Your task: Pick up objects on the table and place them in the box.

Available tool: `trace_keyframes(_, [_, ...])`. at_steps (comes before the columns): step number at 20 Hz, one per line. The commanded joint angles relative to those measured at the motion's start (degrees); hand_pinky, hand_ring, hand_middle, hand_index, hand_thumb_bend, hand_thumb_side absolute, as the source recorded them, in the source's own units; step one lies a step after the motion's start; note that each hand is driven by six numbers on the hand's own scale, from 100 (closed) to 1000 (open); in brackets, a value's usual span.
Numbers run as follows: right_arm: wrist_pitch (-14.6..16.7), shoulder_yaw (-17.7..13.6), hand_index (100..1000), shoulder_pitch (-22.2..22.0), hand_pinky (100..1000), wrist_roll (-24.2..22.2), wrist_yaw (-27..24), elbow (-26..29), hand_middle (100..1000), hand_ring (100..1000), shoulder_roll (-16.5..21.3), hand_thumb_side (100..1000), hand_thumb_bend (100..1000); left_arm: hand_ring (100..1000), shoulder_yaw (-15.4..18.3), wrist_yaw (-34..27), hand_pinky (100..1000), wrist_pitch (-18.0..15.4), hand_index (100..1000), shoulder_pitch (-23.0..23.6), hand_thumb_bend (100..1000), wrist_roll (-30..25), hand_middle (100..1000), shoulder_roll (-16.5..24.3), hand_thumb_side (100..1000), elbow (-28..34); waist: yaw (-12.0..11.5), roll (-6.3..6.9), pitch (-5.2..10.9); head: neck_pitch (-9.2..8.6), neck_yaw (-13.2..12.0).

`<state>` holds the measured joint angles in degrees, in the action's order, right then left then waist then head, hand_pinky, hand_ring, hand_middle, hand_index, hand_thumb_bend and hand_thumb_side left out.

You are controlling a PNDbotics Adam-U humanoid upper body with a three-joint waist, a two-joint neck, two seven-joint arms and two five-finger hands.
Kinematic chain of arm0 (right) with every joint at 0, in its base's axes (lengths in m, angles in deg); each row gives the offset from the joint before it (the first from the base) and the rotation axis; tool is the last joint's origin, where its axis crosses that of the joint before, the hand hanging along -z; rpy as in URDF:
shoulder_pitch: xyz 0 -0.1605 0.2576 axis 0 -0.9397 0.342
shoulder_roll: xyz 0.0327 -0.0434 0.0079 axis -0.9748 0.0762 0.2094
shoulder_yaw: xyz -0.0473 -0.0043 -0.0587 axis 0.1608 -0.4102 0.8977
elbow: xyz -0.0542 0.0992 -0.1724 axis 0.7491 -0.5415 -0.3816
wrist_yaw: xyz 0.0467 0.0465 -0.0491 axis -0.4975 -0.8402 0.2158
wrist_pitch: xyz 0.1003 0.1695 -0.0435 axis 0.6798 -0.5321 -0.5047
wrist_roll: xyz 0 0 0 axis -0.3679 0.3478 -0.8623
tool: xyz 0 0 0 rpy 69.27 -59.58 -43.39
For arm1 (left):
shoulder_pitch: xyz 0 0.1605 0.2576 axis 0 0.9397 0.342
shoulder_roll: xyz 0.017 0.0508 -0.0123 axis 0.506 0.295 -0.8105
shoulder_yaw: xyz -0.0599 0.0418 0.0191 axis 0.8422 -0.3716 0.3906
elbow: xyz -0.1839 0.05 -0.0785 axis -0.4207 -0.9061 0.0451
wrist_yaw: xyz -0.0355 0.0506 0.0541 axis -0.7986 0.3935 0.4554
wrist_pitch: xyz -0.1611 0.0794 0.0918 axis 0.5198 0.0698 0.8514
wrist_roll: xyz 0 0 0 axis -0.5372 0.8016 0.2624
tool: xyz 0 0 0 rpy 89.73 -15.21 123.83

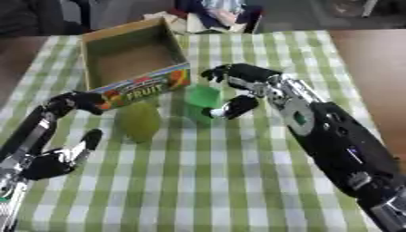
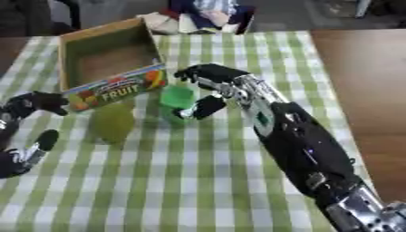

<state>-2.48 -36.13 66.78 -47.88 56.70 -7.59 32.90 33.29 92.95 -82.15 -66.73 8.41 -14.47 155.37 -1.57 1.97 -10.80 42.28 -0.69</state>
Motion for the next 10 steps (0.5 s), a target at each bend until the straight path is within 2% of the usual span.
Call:
trace_keyframes(1, [0.27,-0.72,1000,1.31,754,0.61,1.07,-0.59,852,843,-0.37,659,375,680,-0.09,-0.4,817,-0.03,874,-0.66,274,-0.24,726,0.49,657,0.52,-0.19,0.05,0.69,-0.35,0.19])
trace_keyframes(10, [0.12,-1.9,975,0.88,741,2.37,4.26,-4.26,815,822,-1.46,647,369,679,-0.14,-0.47,816,-0.02,874,-0.77,272,-0.34,726,0.39,659,0.53,-0.53,-0.05,0.48,-0.34,0.34])
